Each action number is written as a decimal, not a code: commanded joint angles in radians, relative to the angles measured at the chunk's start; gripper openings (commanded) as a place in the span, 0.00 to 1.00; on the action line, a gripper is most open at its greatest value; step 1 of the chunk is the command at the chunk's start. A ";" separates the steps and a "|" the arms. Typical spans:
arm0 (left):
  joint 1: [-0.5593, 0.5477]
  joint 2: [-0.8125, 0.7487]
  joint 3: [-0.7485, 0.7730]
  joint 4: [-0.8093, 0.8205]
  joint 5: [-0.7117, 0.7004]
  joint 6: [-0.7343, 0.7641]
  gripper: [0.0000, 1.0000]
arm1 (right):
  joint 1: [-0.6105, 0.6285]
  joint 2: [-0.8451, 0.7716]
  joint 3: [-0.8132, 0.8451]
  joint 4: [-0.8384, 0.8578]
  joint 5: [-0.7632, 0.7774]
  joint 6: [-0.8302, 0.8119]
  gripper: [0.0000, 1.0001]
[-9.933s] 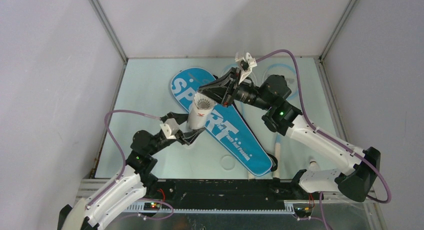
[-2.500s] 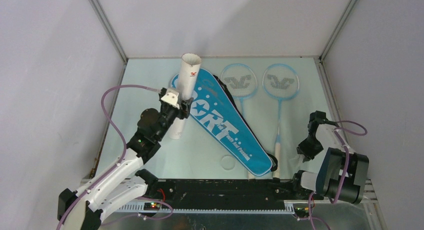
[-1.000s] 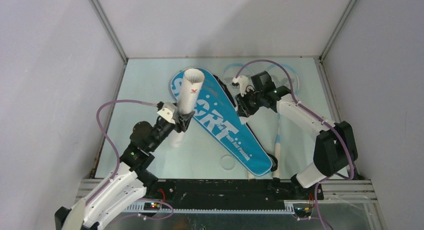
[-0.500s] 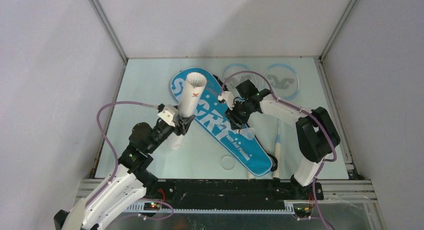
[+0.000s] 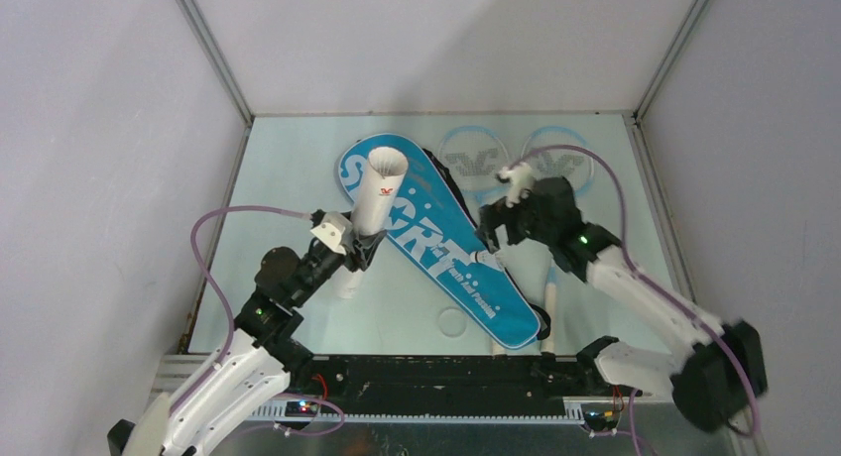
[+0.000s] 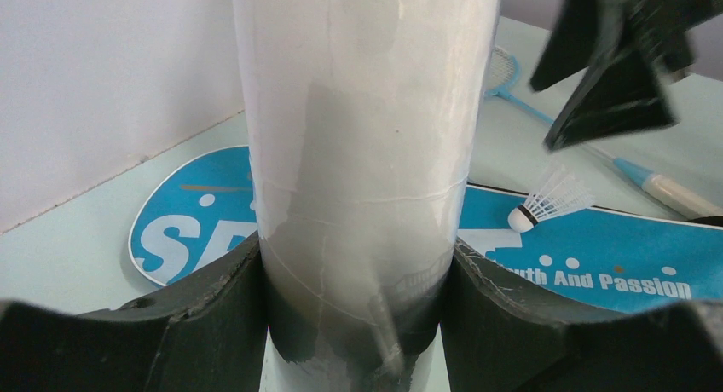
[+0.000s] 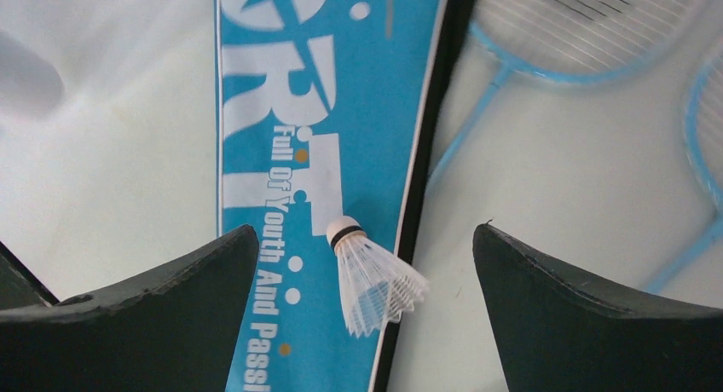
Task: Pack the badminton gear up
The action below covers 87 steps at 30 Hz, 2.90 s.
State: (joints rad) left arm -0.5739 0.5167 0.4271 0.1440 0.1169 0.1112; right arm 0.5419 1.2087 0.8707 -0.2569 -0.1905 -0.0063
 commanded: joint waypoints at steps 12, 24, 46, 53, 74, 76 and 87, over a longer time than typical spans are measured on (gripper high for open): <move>-0.004 0.020 -0.019 0.107 0.045 -0.053 0.42 | -0.080 -0.109 -0.288 0.197 -0.034 0.543 0.85; -0.004 0.020 -0.034 0.125 0.024 -0.077 0.42 | -0.025 0.028 -0.287 0.301 0.080 0.582 0.61; -0.004 0.145 0.071 -0.123 0.351 0.192 0.41 | 0.010 -0.358 0.071 0.301 -0.465 -0.005 0.00; -0.004 0.220 0.111 -0.150 0.417 0.241 0.41 | 0.058 -0.230 0.243 0.132 -0.644 -0.172 0.00; -0.004 0.228 0.091 -0.149 0.424 0.243 0.40 | 0.104 -0.287 0.255 0.162 -0.348 -0.208 0.00; -0.004 0.229 0.091 -0.149 0.421 0.246 0.40 | 0.104 -0.288 0.254 0.165 -0.407 -0.202 0.00; -0.004 0.227 0.092 -0.179 0.441 0.268 0.40 | 0.108 -0.286 0.254 -0.031 -0.355 -0.306 0.00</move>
State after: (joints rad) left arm -0.5739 0.7525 0.4908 -0.0536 0.5274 0.3588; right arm 0.6460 0.9218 1.1244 -0.2291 -0.5514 -0.2607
